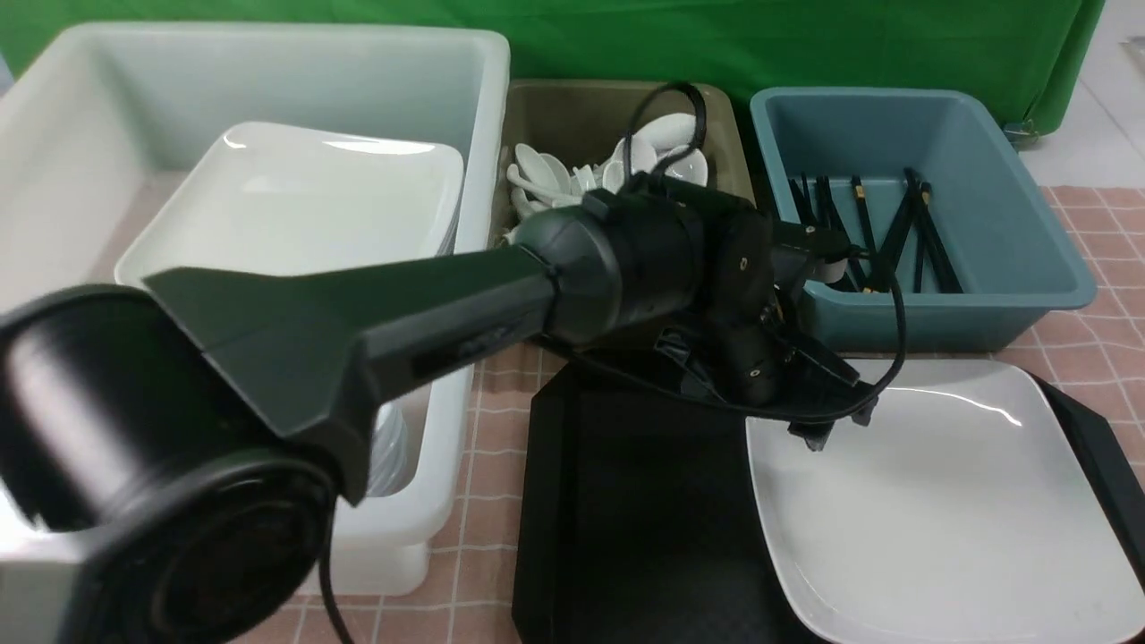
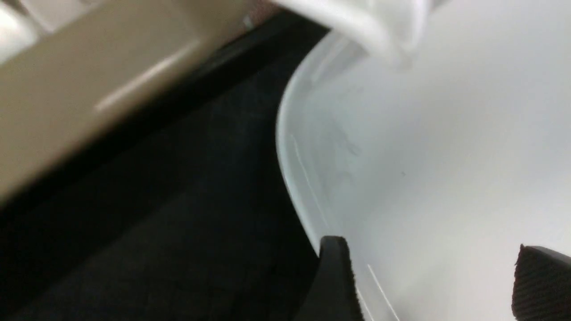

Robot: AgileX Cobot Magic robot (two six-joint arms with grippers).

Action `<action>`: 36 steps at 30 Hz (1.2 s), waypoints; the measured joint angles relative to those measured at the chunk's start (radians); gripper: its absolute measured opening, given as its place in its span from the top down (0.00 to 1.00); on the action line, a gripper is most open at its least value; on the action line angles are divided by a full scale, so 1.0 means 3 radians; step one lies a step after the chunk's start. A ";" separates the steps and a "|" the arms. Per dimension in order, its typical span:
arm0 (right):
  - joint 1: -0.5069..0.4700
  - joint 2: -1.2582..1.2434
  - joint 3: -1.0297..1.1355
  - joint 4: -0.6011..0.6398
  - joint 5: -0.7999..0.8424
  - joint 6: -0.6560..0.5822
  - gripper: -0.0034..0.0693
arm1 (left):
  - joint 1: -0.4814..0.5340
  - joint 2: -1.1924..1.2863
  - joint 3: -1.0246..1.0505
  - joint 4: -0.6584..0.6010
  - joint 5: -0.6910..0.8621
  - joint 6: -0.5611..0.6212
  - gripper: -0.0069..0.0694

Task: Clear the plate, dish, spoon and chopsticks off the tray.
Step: Use the left arm to grab a plate from the dinner plate

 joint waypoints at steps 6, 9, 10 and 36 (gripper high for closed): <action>0.0000 0.0001 0.0002 0.0012 -0.0004 0.0000 0.91 | 0.0003 0.0134 -0.0060 0.0304 -0.0094 -0.0316 0.22; 0.0000 0.0001 0.0006 0.0016 -0.0011 0.0000 0.91 | 0.0010 0.0149 -0.0060 0.0395 -0.0110 -0.0395 0.22; 0.0000 0.0001 0.0006 0.0016 -0.0011 0.0000 0.91 | 0.0010 0.0149 -0.0060 0.0397 -0.0110 -0.0395 0.22; 0.0000 0.0001 0.0023 0.0022 -0.0052 -0.0088 0.91 | 0.0106 0.0196 -0.0093 0.0095 -0.0436 -0.0176 0.76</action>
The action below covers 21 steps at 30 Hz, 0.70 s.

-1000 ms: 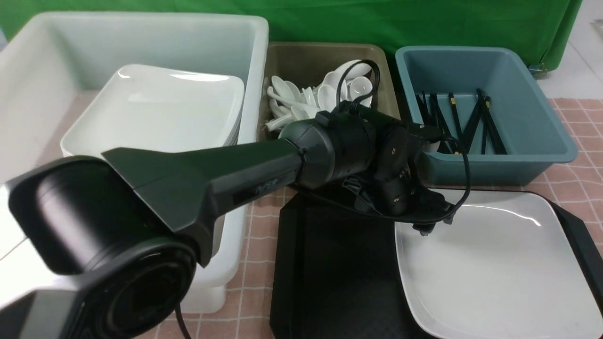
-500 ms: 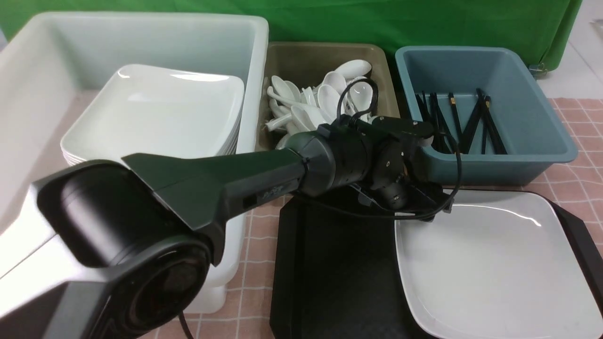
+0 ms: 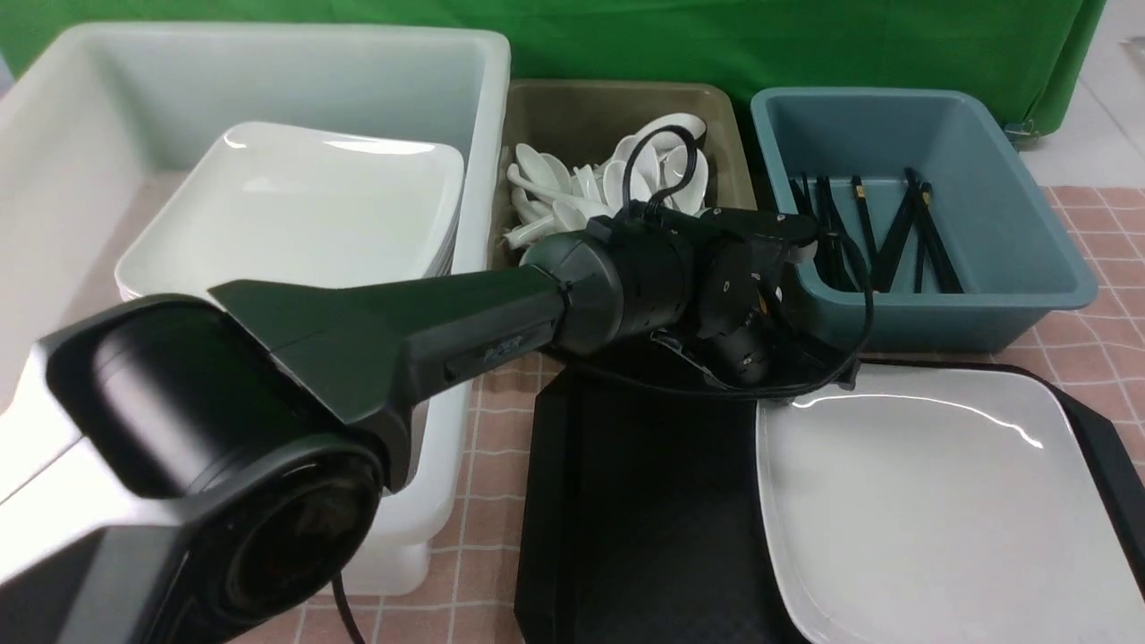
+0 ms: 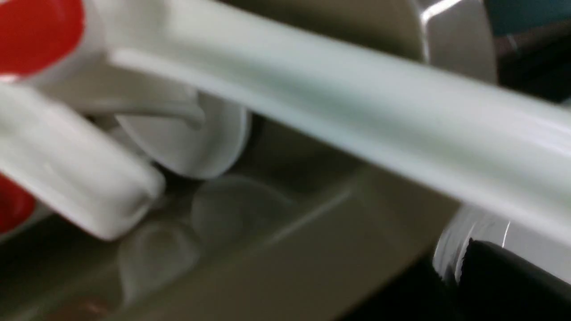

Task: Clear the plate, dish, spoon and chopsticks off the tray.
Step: Use the left arm to grab a plate from the dinner plate

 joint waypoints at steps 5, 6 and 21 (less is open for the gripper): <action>0.0000 0.0000 0.0000 0.0000 0.0000 0.0000 0.91 | -0.0016 -0.0190 0.0000 0.0029 0.0344 0.0192 0.79; 0.0000 0.0000 0.0000 0.0000 0.0000 0.0000 0.91 | -0.0016 -0.0282 0.0000 0.0033 0.0454 0.0256 0.81; 0.0000 0.0000 0.0000 0.0053 -0.0067 -0.0003 0.91 | -0.0020 -0.1055 0.0006 0.0387 0.1040 0.0577 0.88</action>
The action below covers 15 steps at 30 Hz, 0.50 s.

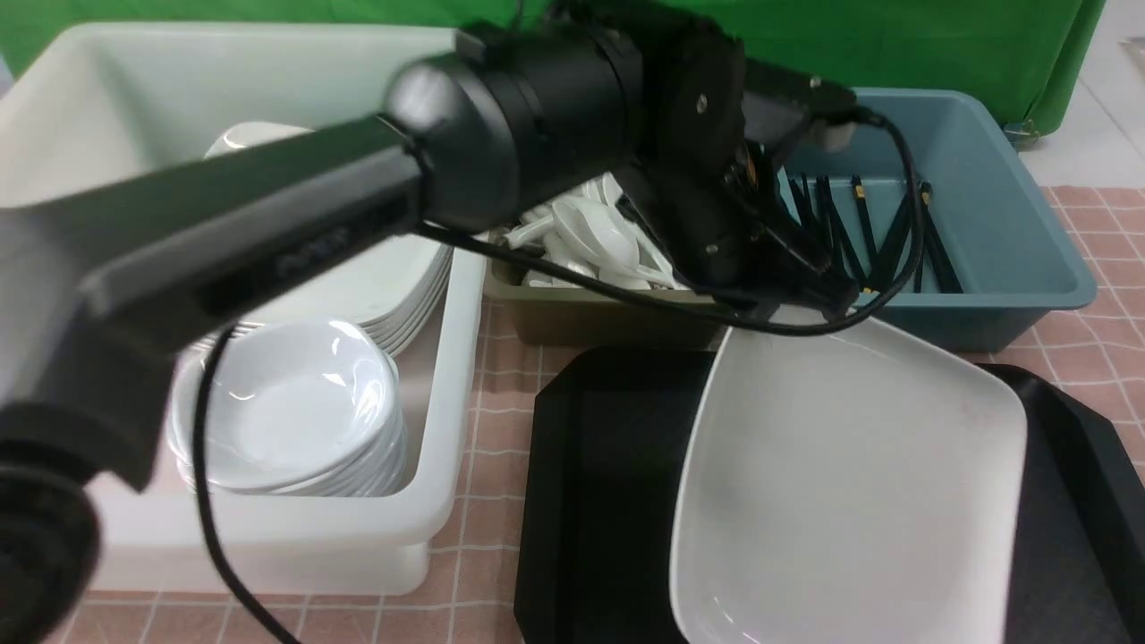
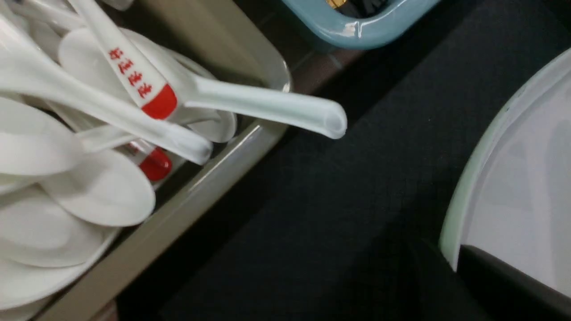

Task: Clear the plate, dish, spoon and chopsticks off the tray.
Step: Use the left arm to grab a plate from the dinner plate, then use the left arm to put the plate into the large storage box on the left

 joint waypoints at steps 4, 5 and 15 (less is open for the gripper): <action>0.0000 0.0000 0.0000 0.0006 -0.0047 0.0000 0.91 | 0.0000 -0.0222 0.0000 0.0110 0.0094 0.0027 0.89; 0.0000 0.0000 0.0000 0.0026 -0.0063 0.0000 0.91 | 0.0000 -0.0274 0.0004 0.0136 0.0119 0.0036 0.89; 0.0000 0.0000 0.0000 0.0337 -0.0253 -0.0025 0.91 | 0.0000 -0.0709 0.0006 0.0296 0.0245 0.0078 0.89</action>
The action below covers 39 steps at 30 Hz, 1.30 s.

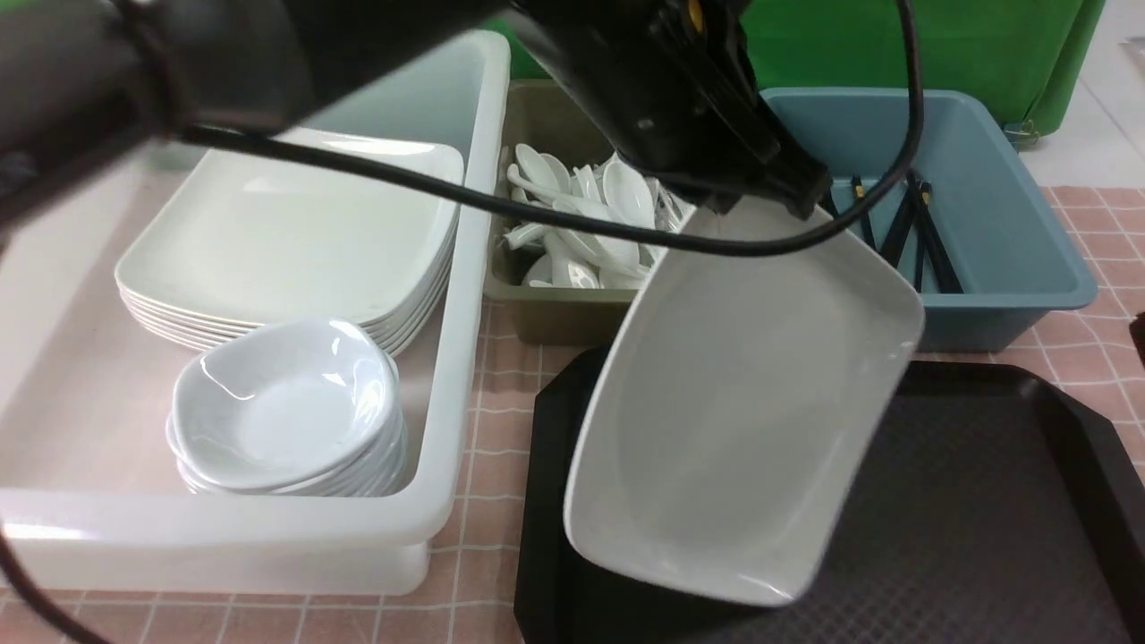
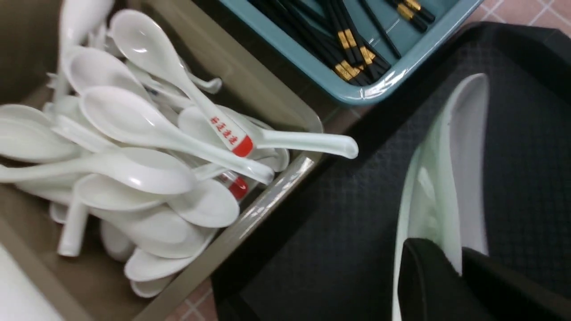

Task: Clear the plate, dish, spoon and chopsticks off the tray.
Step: Use the left arm to put the plate into the large storage box on the left

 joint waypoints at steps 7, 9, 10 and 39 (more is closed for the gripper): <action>0.0000 0.0000 0.0000 0.0223 -0.0099 -0.0100 0.91 | 0.0000 -0.0220 0.0015 0.0128 0.0036 -0.0009 0.89; 0.0000 0.0000 0.0000 0.0242 -0.0109 -0.0111 0.91 | 0.0000 -0.0241 0.0015 0.0151 0.0055 -0.0018 0.89; 0.0000 0.0000 0.0000 0.0253 -0.0112 -0.0111 0.91 | 0.0000 -0.0244 0.0015 0.0174 0.0062 -0.0018 0.89; 0.0552 0.1149 -0.1239 0.1332 0.0118 -0.0706 0.91 | 0.2827 -0.0308 -0.1445 -0.1111 0.0540 0.0122 0.89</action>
